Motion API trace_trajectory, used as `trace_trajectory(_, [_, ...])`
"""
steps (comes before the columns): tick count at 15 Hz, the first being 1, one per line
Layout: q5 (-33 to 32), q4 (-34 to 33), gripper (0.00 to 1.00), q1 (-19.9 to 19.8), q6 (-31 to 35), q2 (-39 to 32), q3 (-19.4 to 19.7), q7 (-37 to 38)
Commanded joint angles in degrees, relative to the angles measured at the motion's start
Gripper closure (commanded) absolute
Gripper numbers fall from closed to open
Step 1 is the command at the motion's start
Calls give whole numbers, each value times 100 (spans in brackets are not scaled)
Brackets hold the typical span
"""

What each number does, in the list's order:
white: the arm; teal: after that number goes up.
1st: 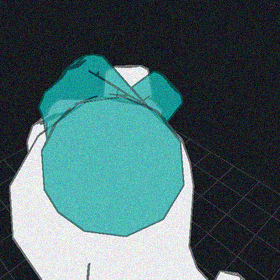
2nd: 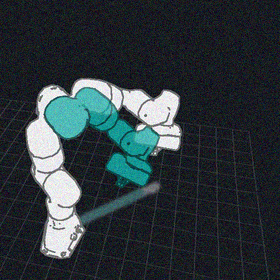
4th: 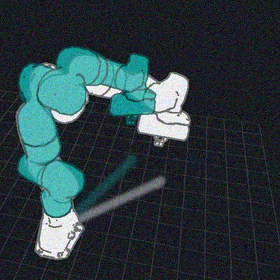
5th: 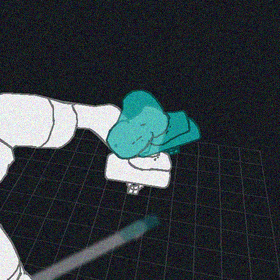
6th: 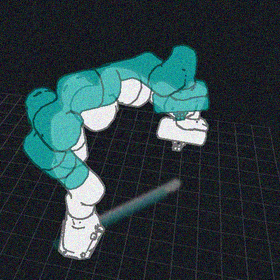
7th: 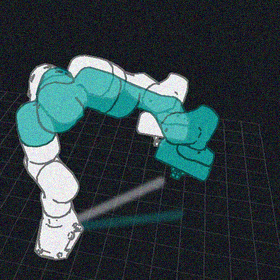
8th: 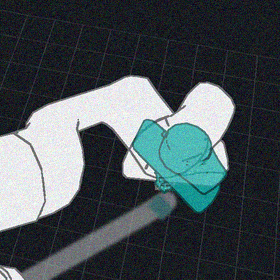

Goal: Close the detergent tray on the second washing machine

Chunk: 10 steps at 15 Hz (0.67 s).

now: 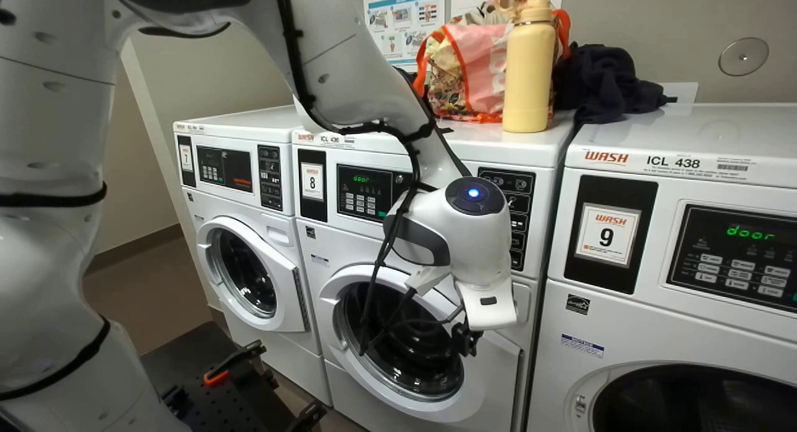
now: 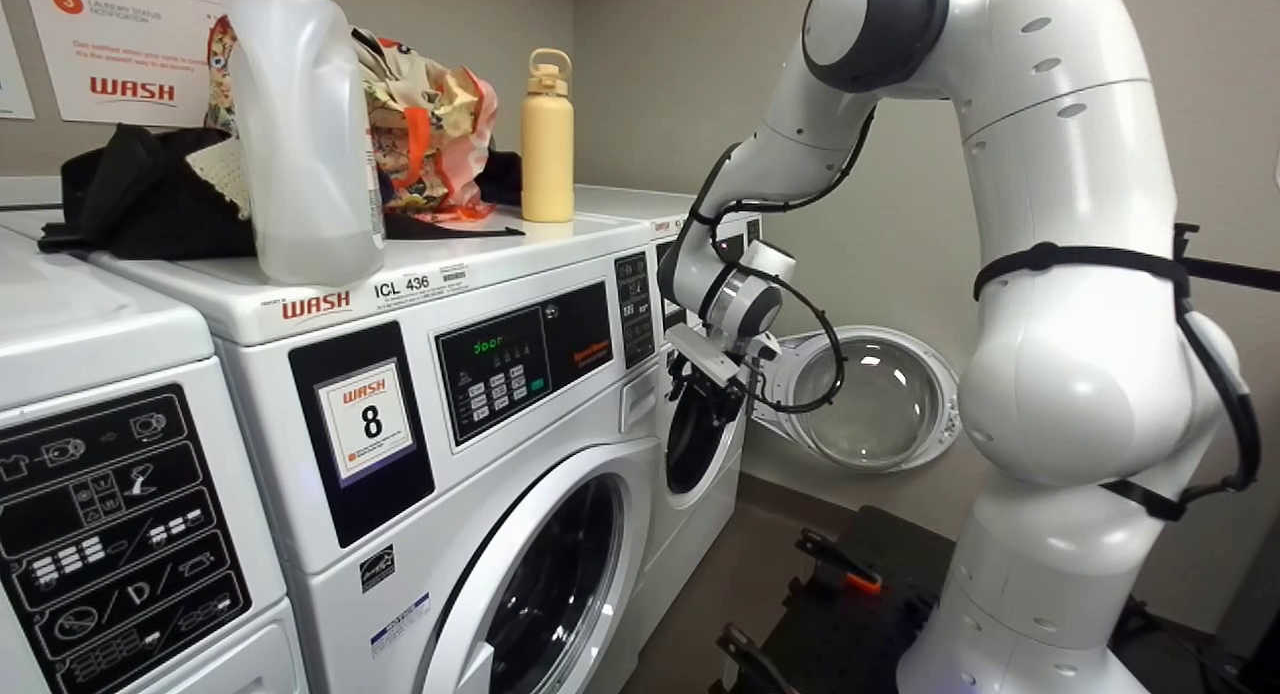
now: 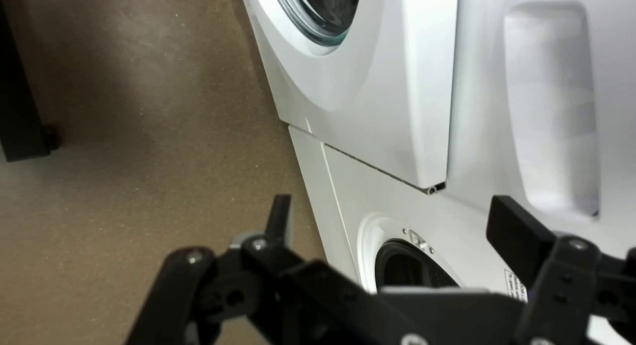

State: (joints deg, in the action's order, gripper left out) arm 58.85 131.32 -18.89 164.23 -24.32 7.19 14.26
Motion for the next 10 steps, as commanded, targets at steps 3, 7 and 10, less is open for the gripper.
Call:
trace_trajectory(3, [-883, 1239, 0, 865, 446, 1304, 601, 447])
trace_trajectory(7, [-2088, 1907, 0, 1440, 843, 1984, 1058, 1092])
trace_trajectory(10, [-3300, 2303, 0, 1774, 1172, 2389, 1455, 1726])
